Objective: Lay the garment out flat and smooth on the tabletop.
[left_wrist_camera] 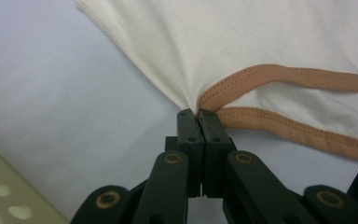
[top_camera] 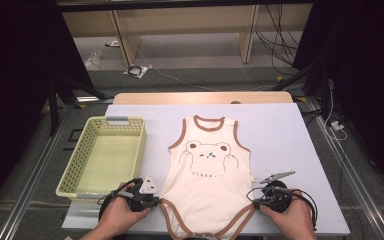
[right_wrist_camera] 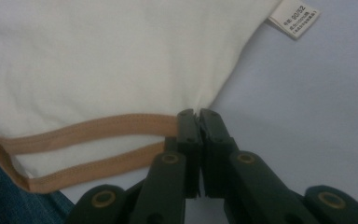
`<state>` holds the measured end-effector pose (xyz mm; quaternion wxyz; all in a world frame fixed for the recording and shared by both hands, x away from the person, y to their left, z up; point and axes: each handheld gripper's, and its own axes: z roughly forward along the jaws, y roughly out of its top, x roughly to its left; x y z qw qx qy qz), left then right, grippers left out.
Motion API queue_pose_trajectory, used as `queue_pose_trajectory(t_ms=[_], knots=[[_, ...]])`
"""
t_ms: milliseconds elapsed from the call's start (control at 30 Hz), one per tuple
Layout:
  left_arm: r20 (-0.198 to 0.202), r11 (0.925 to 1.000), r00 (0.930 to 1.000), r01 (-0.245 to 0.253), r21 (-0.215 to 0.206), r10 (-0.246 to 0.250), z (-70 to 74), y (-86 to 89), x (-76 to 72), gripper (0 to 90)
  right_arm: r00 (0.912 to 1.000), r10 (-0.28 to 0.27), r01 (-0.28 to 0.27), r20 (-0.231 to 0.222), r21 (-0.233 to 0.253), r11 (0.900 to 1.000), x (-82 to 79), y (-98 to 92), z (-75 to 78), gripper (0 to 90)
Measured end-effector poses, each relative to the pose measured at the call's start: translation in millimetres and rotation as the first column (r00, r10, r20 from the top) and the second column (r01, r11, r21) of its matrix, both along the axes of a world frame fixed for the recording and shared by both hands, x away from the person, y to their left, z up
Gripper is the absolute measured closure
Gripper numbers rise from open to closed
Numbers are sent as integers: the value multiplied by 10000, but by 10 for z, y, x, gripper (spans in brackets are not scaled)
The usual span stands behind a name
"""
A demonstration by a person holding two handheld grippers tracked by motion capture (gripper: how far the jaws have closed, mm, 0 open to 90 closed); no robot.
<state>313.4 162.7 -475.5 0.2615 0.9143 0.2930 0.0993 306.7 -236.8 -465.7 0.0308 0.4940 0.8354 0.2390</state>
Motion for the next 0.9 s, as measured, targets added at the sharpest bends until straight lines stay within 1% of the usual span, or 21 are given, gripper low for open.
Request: queue_pose_trajectory(t_ms=[133, 233, 400, 733, 833, 900], knots=[[-6, 10000, 10000, -2, -17, 2, -1, 4, -1, 884, 9999, 79, -81, -99, -162, 9998, -7, -5, 17, 884], [43, 10000, 10000, 30, 51, -30, 2, 1, -9, 883, 9998, 207, -209, -67, -258, 9994, -13, -10, 22, 884], [32, 10000, 10000, 36, 84, -36, 6, 7, -9, 884, 9997, 231, -234, -105, -350, 9991, -24, -14, 28, 883], [54, 9996, 9997, 229, 175, -230, 10, 4, -36, 881, 9996, 265, -269, -124, -289, 9992, -19, -50, 24, 880], [63, 9996, 9997, 235, 158, -236, 10, 4, -42, 873, 9994, 296, -300, -192, -215, 9993, -20, -49, 32, 861], [12, 9995, 9996, 288, 154, -289, 20, 5, -51, 860, 9996, 258, -260, -82, -177, 9995, -20, -58, 43, 836]])
